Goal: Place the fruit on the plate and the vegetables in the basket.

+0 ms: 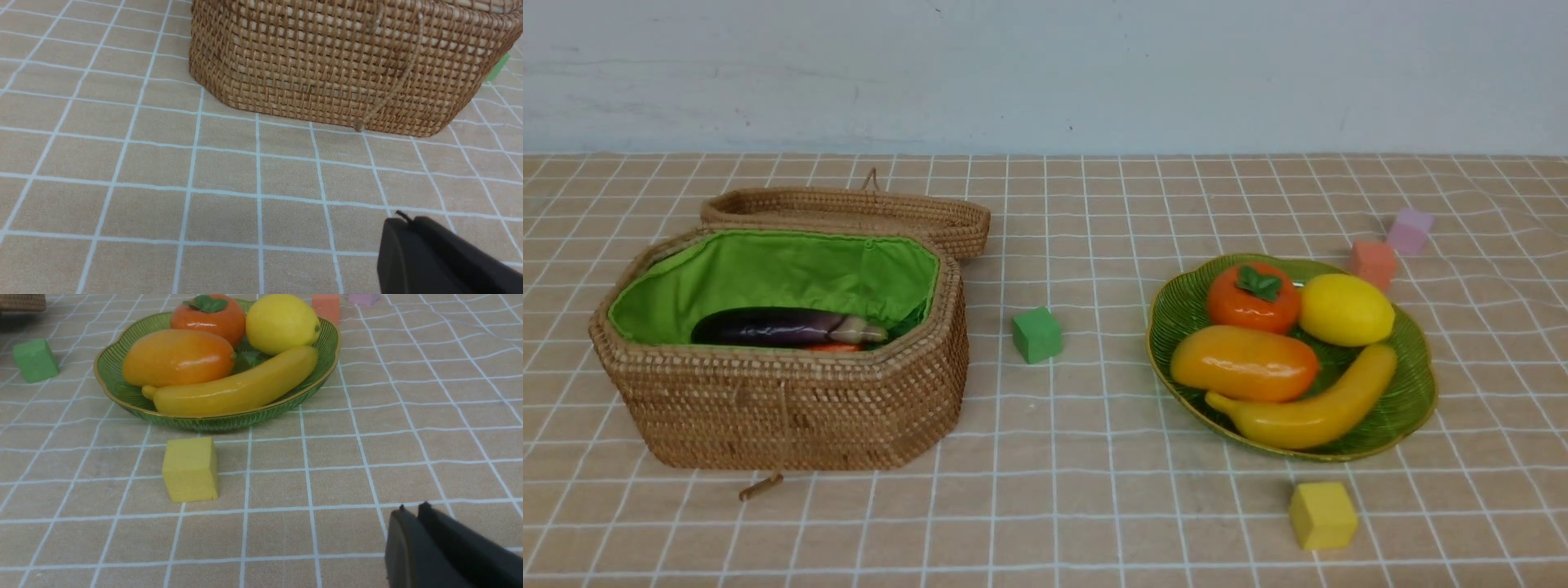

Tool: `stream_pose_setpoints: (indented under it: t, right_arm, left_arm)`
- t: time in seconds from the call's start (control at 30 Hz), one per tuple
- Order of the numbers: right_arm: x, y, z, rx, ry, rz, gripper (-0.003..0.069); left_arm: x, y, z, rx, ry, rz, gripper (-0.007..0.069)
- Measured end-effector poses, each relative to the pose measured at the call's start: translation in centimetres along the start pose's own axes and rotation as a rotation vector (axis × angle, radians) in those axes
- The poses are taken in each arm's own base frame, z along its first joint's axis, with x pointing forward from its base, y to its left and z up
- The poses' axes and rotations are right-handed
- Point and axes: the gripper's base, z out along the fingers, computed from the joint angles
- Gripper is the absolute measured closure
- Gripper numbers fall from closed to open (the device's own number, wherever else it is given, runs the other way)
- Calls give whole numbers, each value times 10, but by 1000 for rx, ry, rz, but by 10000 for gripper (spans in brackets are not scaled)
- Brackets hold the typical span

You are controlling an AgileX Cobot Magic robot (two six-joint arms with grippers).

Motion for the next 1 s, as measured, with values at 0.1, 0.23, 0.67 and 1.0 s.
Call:
stream_pose_setpoints:
  t: [0.1,0.23,0.67,1.0]
  right_arm:
    - [0,0,0,0,0,0,603]
    - [0,0,0,0,0,0,602]
    - [0,0,0,0,0,0,581]
    - [0,0,0,0,1,1,568]
  left_arm:
    - [0,0,0,0,0,1,637]
    - [0,0,0,-2,0,4,637]
    - [0,0,0,-3,0,7,637]
    - [0,0,0,-3,0,7,636]
